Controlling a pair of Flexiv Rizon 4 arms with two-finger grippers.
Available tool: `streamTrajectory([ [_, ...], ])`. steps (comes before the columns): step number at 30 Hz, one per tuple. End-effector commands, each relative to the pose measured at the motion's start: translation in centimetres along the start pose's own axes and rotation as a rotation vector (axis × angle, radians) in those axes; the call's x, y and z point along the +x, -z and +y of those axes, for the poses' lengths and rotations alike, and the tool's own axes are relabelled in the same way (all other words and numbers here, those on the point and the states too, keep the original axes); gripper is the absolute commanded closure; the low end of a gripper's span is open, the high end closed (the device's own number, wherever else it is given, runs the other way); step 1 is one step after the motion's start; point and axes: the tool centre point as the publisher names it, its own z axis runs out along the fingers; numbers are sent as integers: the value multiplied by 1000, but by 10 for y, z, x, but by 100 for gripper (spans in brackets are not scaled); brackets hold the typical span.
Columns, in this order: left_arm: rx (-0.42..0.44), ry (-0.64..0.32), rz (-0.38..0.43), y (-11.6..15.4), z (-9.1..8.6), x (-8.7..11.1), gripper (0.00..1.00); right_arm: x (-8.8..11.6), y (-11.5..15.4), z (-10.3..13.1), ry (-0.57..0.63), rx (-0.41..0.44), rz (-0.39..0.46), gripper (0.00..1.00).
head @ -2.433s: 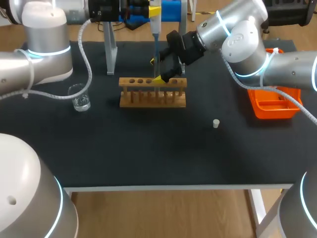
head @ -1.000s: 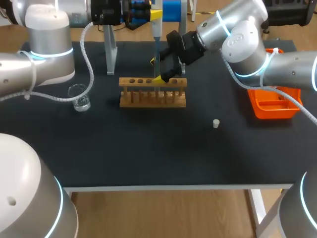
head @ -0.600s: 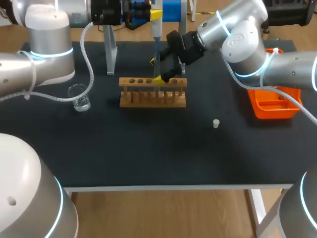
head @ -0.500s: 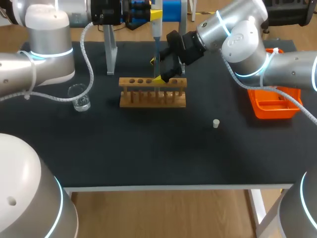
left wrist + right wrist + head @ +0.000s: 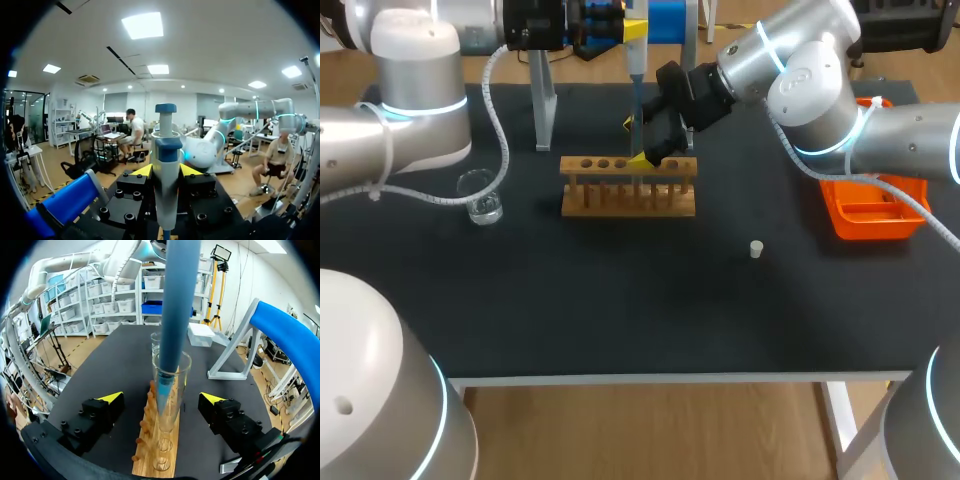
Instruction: Invert the test tube, pick up the pipette, mount the tip to pipette, aspirate from beaker and dispense into the tube, eject the tip, return the pipette, and cap with the stopper.
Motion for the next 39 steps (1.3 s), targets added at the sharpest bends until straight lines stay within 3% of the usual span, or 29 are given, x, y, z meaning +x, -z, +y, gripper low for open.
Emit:
streamTrajectory([
  [1, -2, 1, 0, -1, -1, -1, 100, -1, 0, 0, 0, 2, 3, 0],
  [39, -12, -45, -29, -1, 0, 2, 100, -1, 0, 0, 0, 2, 3, 0],
])
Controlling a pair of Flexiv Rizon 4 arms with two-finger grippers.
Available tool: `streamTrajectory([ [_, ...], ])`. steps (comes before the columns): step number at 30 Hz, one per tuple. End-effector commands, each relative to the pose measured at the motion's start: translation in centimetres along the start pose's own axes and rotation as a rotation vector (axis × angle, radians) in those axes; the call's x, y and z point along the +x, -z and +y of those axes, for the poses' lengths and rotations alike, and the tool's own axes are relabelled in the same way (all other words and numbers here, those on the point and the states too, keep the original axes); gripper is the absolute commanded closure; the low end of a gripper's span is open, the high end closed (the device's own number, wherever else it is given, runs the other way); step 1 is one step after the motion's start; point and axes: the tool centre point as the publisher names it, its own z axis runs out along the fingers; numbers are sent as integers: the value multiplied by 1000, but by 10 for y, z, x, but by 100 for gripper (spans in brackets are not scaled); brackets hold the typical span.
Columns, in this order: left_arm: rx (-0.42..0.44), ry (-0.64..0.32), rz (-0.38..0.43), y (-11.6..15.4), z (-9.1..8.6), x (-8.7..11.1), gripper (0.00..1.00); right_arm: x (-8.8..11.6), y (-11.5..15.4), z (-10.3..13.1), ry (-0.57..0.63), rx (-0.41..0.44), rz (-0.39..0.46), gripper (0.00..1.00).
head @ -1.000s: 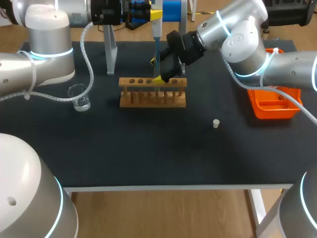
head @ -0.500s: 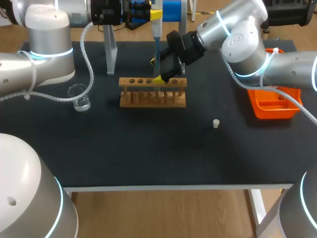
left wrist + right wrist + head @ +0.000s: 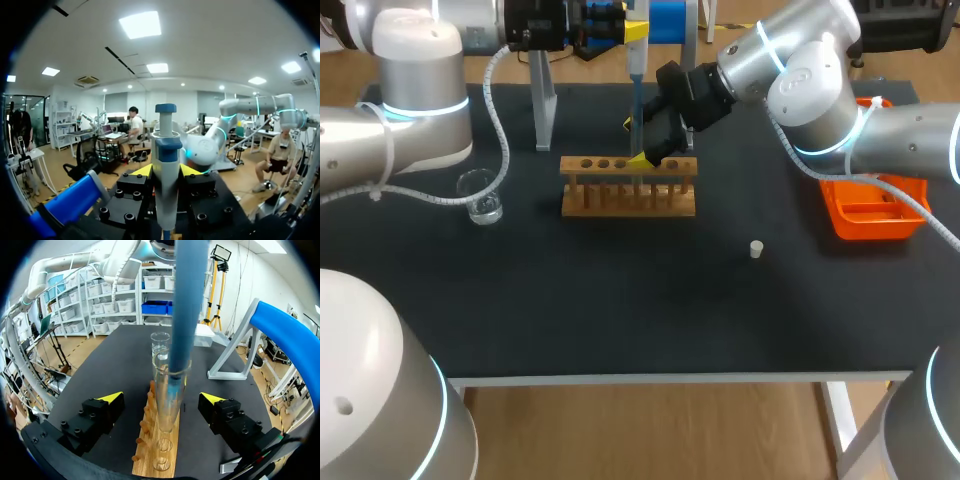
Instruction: Invert the test tube, pick up the pipette, mount the tip to pipette, aspirate from beaker and dispense into the tube, eject the tip, return the pipette, and cap with the stopper.
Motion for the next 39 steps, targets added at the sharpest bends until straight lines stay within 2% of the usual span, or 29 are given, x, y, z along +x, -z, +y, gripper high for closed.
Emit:
streamTrajectory([
  [1, 2, -13, -17, 0, -3, 5, 100, -1, 0, 0, 0, 2, 3, 0],
  [39, 3, -41, -35, 1, -6, 9, 100, -1, 0, 0, 0, 2, 3, 0],
])
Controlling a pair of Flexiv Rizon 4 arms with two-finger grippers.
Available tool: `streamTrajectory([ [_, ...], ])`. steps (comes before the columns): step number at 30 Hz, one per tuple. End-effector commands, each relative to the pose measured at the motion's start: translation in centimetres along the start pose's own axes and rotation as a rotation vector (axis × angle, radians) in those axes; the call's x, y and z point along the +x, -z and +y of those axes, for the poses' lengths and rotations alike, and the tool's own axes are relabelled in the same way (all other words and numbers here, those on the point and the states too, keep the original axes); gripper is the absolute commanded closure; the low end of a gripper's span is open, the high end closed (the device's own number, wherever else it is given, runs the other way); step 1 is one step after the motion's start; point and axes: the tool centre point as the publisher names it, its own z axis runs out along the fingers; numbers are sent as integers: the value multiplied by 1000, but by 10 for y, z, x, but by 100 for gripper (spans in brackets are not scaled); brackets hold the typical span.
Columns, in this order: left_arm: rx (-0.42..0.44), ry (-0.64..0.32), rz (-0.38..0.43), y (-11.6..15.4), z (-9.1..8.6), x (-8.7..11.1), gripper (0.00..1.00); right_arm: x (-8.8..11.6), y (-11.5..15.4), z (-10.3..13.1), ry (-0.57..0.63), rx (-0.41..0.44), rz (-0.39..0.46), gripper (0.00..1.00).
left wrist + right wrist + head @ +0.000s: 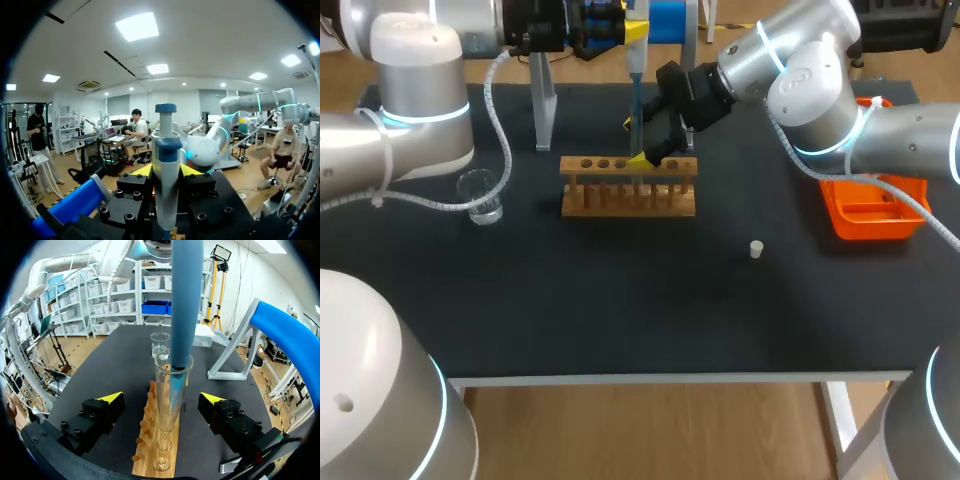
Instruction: Invert the test tube, pick up the pipette, mount the tip to pipette, aspirate from beaker and dispense into the tube, eject the tip, return the pipette, and cap with the stopper.
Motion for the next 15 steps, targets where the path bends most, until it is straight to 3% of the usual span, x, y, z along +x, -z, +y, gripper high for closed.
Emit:
streamTrajectory([
  [1, 0, -1, -5, 0, 0, 1, 100, -1, 0, 0, 0, 2, 3, 0],
  [7, 0, -1, -5, 0, 0, 1, 100, 5, 18, 2, 8, -5, -17, 0],
  [15, 0, -1, -5, 0, 0, 1, 100, 18, 62, -5, -9, -32, -65, 0],
])
